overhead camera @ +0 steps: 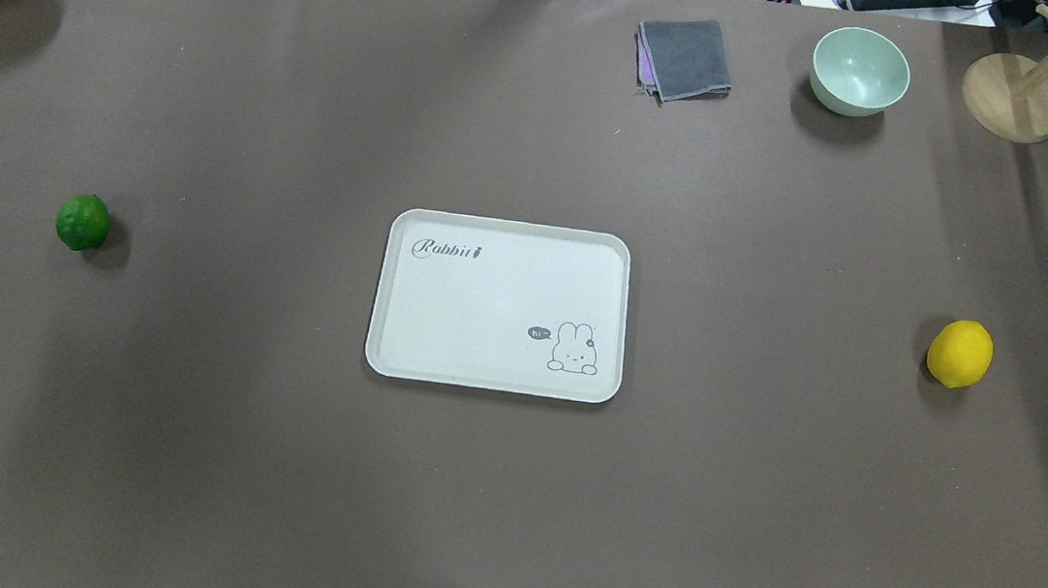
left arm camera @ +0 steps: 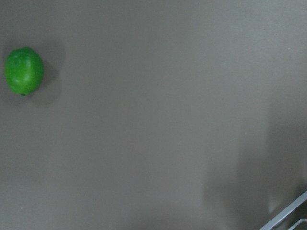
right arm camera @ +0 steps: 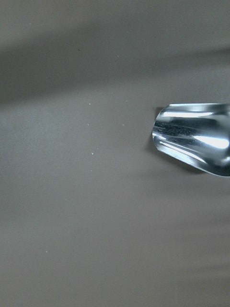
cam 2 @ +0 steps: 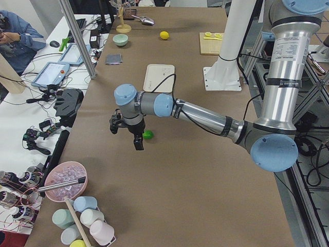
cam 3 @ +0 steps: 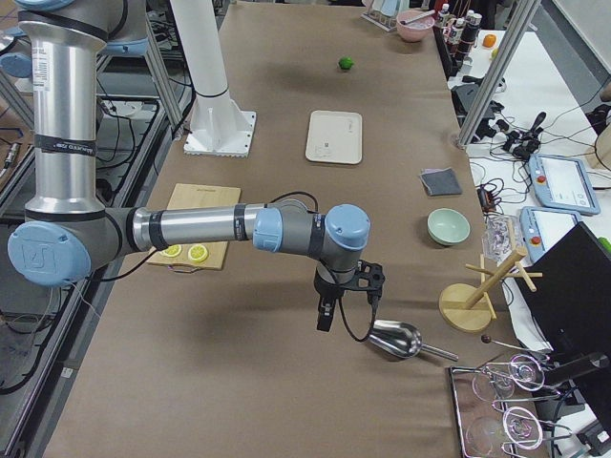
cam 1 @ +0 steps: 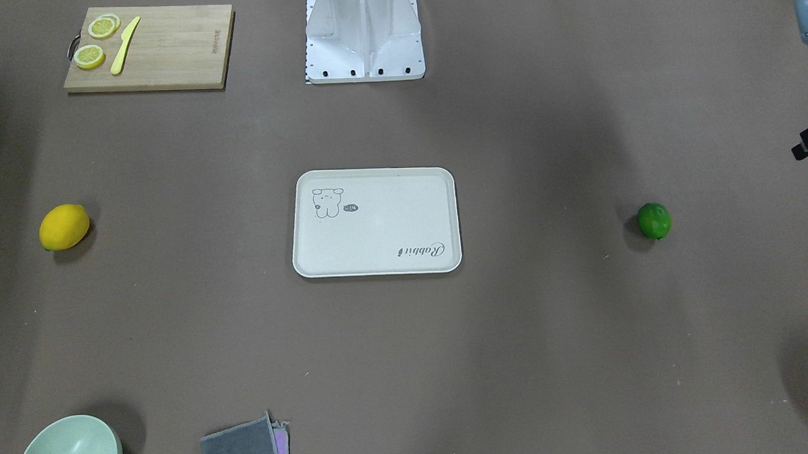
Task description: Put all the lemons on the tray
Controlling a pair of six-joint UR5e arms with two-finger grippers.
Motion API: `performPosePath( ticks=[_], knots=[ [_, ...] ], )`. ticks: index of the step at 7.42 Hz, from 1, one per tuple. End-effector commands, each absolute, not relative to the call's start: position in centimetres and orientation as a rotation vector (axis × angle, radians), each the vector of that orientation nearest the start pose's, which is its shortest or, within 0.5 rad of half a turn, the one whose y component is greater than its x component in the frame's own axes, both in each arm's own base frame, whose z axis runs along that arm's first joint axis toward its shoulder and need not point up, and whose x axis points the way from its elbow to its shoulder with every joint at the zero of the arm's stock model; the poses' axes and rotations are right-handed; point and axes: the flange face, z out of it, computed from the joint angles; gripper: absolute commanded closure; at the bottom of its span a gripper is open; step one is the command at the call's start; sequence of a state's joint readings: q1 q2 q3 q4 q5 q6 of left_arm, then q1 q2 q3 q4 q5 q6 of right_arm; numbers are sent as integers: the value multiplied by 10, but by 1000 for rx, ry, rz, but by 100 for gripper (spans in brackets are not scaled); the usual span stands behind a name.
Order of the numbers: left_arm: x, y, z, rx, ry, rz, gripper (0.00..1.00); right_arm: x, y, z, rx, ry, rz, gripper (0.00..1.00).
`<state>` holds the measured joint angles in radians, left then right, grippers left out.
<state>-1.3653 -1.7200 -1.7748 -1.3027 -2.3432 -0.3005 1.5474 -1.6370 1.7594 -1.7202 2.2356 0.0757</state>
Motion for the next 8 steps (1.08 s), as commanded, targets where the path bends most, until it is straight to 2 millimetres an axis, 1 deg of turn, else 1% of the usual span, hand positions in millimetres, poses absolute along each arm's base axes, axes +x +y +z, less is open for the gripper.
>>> performPosePath(
  ticks=[1, 2, 3, 4, 5, 6, 7, 8],
  knots=[
    [115, -582, 479, -158, 764, -35, 3, 56, -462, 620, -46, -669, 83, 0],
    [136, -592, 473, -162, 760, -6, 3, 39, -468, 610, -80, -720, 140, 0],
    [151, -595, 472, -166, 759, 14, 3, 19, -474, 600, -99, -766, 178, 0],
    [164, -599, 475, -156, 766, 5, 3, -3, -479, 593, -114, -784, 250, 0],
    [179, -596, 481, -146, 776, -5, 3, -36, -484, 584, -141, -799, 356, 0],
    [194, -594, 482, -151, 779, -21, 3, -71, -483, 577, -178, -807, 418, 0],
    [209, -587, 488, -154, 763, -31, 3, -100, -489, 575, -215, -807, 467, 0],
    [228, -578, 492, -138, 766, -38, 3, -122, -499, 574, -257, -803, 527, 0]
  ],
)
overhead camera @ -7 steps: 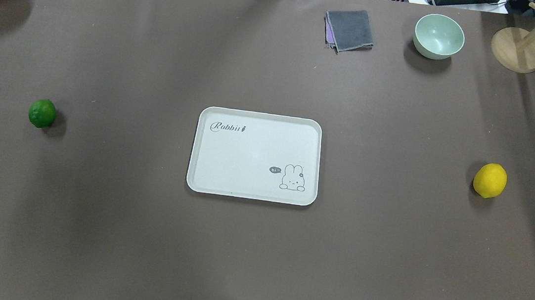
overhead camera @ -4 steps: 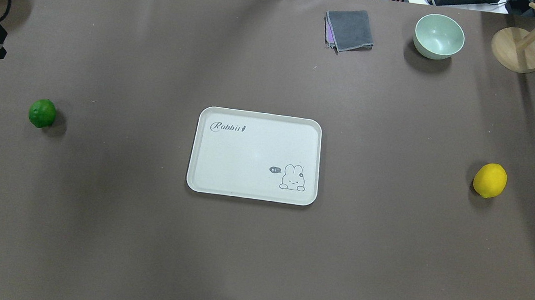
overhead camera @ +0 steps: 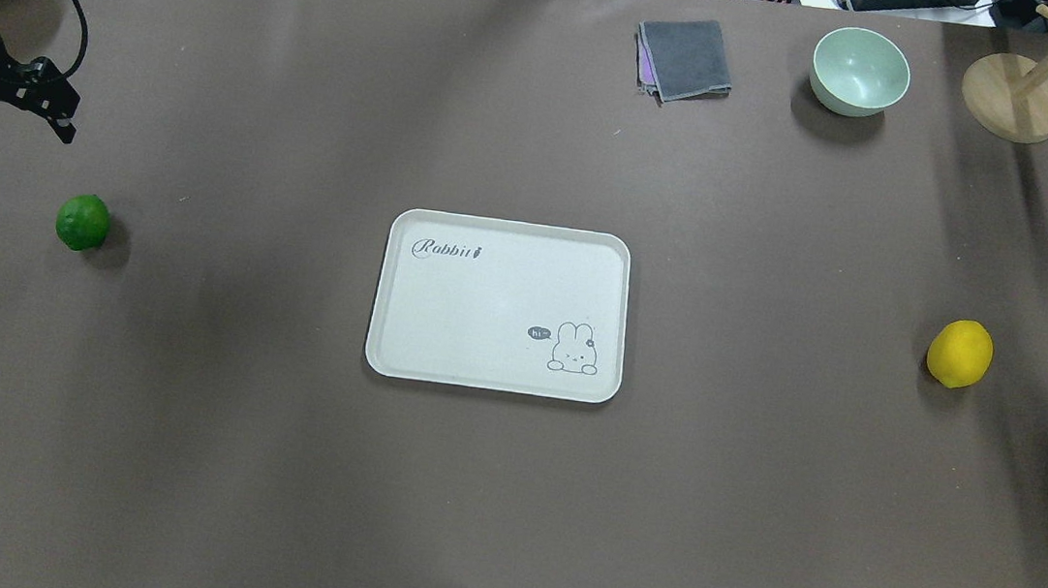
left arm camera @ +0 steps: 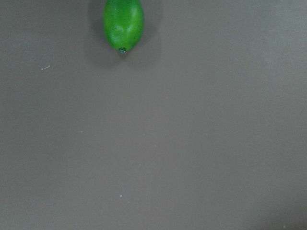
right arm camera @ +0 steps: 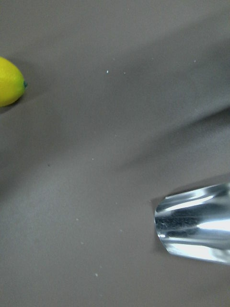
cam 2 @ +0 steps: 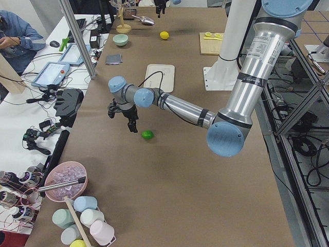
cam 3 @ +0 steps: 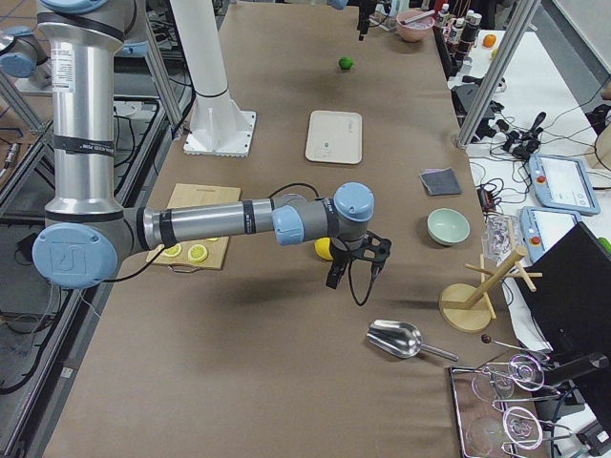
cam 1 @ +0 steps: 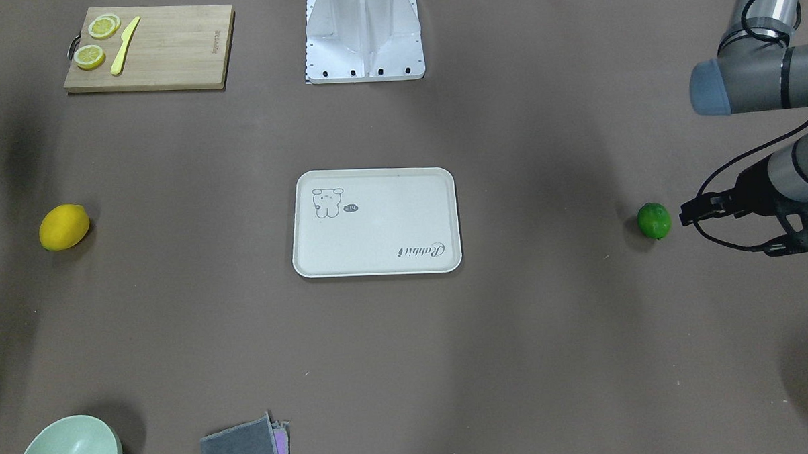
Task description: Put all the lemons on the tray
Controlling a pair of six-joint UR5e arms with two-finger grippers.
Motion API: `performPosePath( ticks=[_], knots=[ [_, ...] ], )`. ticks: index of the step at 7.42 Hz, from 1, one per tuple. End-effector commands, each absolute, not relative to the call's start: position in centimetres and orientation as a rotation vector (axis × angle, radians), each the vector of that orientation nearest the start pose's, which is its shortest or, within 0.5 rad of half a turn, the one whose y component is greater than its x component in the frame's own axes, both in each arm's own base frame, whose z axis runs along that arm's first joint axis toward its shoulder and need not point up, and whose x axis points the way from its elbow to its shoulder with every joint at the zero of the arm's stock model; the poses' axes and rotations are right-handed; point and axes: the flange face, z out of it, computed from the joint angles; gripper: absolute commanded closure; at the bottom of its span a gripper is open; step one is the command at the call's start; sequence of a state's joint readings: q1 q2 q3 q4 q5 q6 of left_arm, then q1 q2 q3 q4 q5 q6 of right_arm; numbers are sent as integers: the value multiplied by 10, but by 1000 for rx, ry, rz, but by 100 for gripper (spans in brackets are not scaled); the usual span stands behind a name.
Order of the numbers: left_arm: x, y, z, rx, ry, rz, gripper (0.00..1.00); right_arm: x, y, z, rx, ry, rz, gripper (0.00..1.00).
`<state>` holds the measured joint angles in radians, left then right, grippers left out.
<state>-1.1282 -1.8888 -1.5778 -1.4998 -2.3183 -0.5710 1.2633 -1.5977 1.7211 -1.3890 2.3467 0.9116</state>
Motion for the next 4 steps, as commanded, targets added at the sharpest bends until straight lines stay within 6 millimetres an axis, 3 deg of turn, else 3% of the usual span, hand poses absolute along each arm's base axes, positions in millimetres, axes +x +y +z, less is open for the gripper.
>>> performPosePath(
  ticks=[1, 2, 4],
  knots=[
    [241, -562, 507, -127, 771, -46, 3, -141, -504, 572, -280, -796, 536, 0],
    [251, -545, 525, -107, 774, -54, 4, -154, -513, 558, -264, -810, 505, 0],
    [272, -532, 538, -105, 772, -72, 5, -186, -515, 549, -234, -783, 449, 0]
  ],
)
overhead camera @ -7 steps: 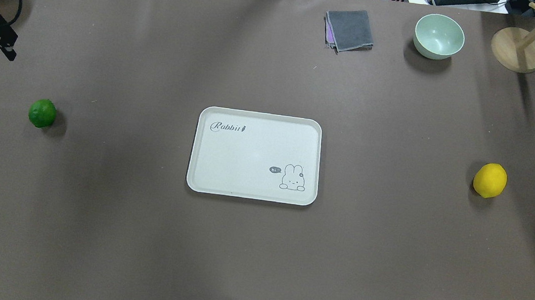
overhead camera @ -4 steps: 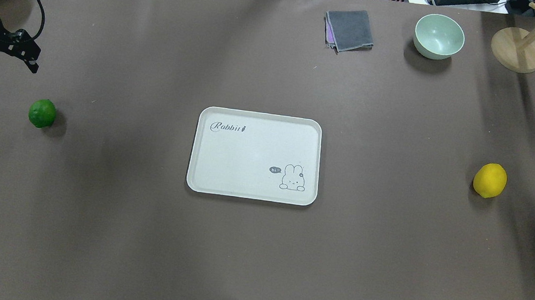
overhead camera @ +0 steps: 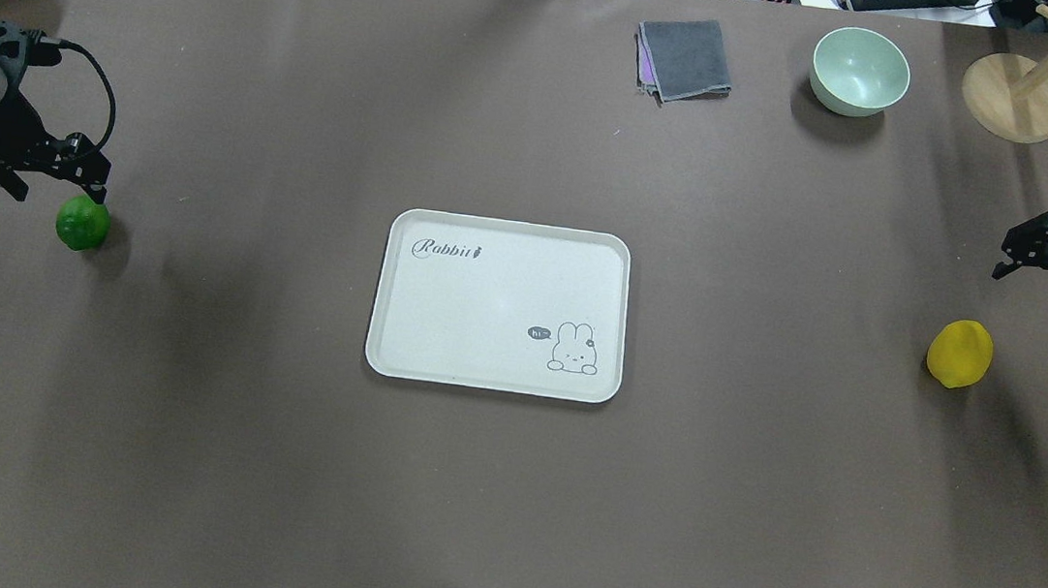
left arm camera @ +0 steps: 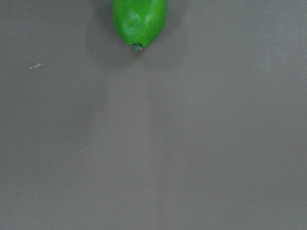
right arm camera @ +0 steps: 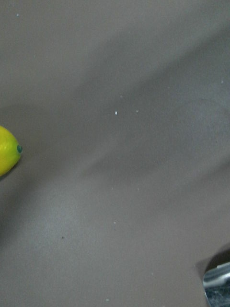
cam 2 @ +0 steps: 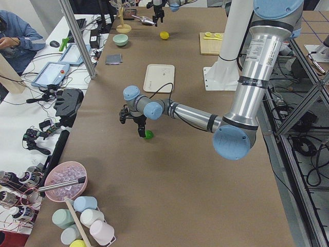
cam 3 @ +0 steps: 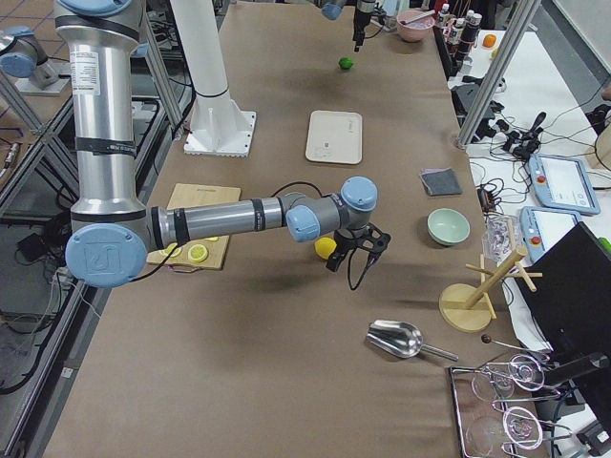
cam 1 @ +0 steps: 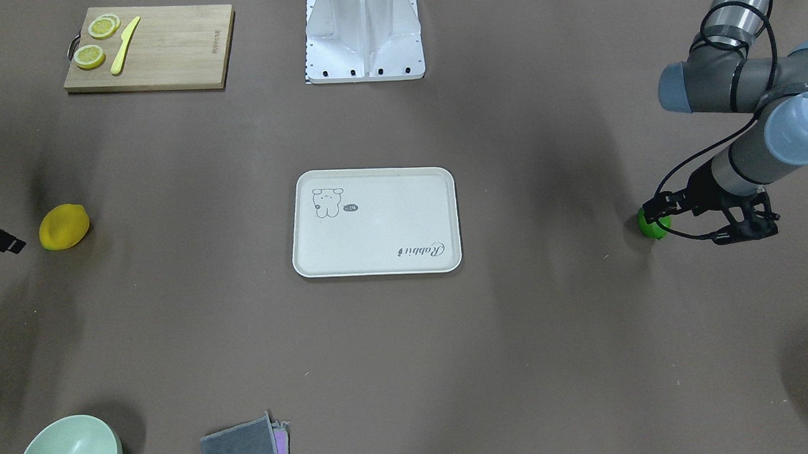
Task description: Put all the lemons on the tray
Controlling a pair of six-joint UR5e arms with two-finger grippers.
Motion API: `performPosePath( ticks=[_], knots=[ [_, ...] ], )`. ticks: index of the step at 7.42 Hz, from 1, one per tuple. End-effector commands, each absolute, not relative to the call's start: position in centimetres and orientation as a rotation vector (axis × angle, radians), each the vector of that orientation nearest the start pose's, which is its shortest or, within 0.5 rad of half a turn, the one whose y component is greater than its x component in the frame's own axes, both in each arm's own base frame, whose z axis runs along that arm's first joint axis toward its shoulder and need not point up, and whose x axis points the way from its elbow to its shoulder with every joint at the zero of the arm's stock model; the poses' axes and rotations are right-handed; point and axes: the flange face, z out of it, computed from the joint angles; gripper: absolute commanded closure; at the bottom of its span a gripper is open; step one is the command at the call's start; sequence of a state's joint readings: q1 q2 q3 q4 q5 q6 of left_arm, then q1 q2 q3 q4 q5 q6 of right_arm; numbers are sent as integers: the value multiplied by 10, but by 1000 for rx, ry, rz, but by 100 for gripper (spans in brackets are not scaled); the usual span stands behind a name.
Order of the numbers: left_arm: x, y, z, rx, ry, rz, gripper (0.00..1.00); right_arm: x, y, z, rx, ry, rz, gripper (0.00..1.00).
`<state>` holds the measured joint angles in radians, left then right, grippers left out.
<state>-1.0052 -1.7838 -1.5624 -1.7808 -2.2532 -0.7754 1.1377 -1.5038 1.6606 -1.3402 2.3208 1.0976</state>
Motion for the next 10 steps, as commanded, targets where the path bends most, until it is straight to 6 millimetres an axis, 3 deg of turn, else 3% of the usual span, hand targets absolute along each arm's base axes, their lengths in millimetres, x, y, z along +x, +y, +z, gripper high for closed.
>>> performPosePath(
  ticks=[1, 3, 5, 6, 7, 8, 10],
  knots=[
    [277, -530, 536, -109, 773, -71, 6, -187, -514, 551, -234, -781, 440, 0],
    [278, -529, 537, -106, 775, -65, 11, -200, -510, 560, -248, -764, 417, 0],
    [277, -527, 554, -79, 794, -47, 21, -209, -507, 571, -257, -759, 401, 0],
    [277, -527, 554, -74, 796, -44, 39, -213, -507, 579, -258, -760, 396, 0],
    [277, -527, 553, -70, 797, -38, 76, -218, -506, 582, -266, -756, 388, 0],
    [277, -527, 549, -70, 801, -36, 100, -224, -506, 581, -271, -757, 380, 0],
    [266, -526, 515, -101, 849, -39, 100, -233, -505, 580, -281, -759, 367, 0]
  ],
)
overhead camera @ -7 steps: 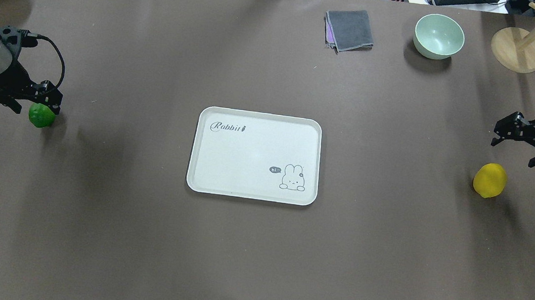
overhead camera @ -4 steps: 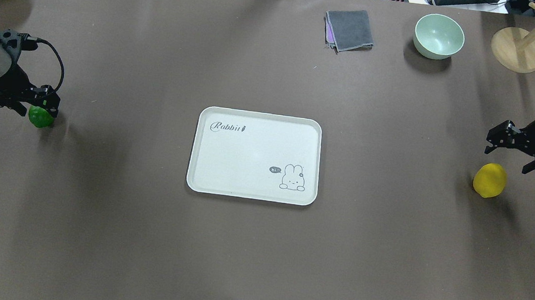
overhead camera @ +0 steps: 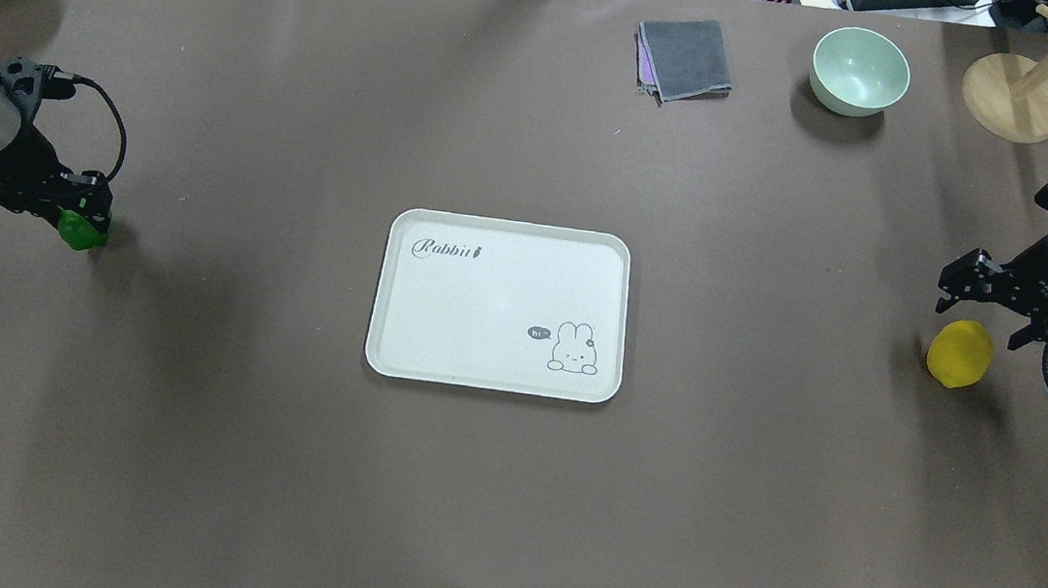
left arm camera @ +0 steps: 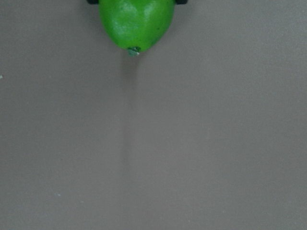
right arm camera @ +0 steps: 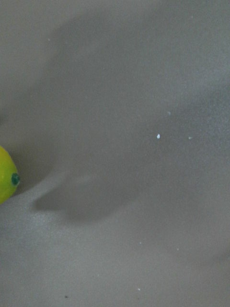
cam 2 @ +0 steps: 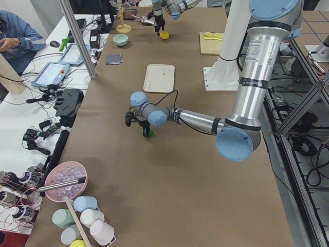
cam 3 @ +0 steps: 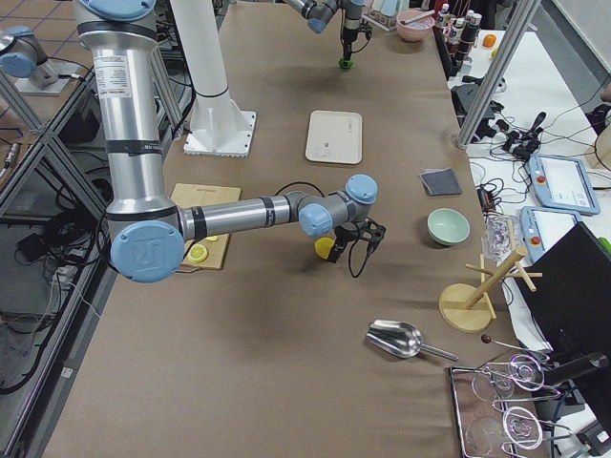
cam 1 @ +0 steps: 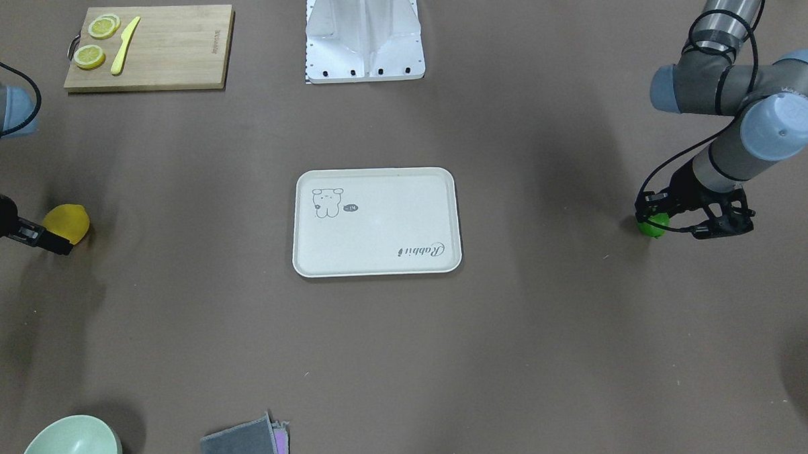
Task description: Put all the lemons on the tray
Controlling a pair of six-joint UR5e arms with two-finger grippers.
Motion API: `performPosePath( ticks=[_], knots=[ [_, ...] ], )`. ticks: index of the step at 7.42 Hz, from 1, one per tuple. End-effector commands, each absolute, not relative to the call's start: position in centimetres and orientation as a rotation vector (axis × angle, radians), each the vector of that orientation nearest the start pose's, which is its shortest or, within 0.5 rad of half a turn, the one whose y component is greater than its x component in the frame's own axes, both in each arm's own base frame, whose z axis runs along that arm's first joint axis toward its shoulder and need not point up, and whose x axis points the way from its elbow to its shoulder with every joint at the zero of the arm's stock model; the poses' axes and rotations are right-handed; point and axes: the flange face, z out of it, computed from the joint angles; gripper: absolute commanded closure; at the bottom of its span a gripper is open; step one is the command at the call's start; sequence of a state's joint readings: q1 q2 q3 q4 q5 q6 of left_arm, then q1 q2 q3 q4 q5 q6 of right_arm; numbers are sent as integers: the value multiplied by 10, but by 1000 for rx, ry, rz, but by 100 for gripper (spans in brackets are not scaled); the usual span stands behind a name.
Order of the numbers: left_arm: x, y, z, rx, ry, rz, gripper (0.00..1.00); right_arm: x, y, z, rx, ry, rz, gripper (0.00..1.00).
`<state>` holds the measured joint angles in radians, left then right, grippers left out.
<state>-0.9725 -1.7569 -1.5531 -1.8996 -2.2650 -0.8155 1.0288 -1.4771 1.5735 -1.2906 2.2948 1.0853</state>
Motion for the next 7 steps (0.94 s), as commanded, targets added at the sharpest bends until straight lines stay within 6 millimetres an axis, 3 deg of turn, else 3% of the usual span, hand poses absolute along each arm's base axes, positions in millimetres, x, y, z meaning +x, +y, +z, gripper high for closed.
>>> performPosePath(
  ticks=[1, 2, 3, 4, 7],
  knots=[
    [260, -521, 480, -142, 848, -49, 100, -234, -504, 579, -298, -772, 363, 0],
    [246, -518, 434, -153, 824, -3, 100, -235, -503, 581, -309, -774, 360, 0],
    [216, -551, 379, -144, 794, 11, 100, -237, -501, 579, -323, -784, 353, 0],
    [210, -567, 334, -163, 771, 47, 100, -242, -498, 581, -343, -781, 351, 0],
    [213, -577, 266, -148, 787, 24, 100, -247, -493, 583, -377, -787, 348, 1]
  ],
)
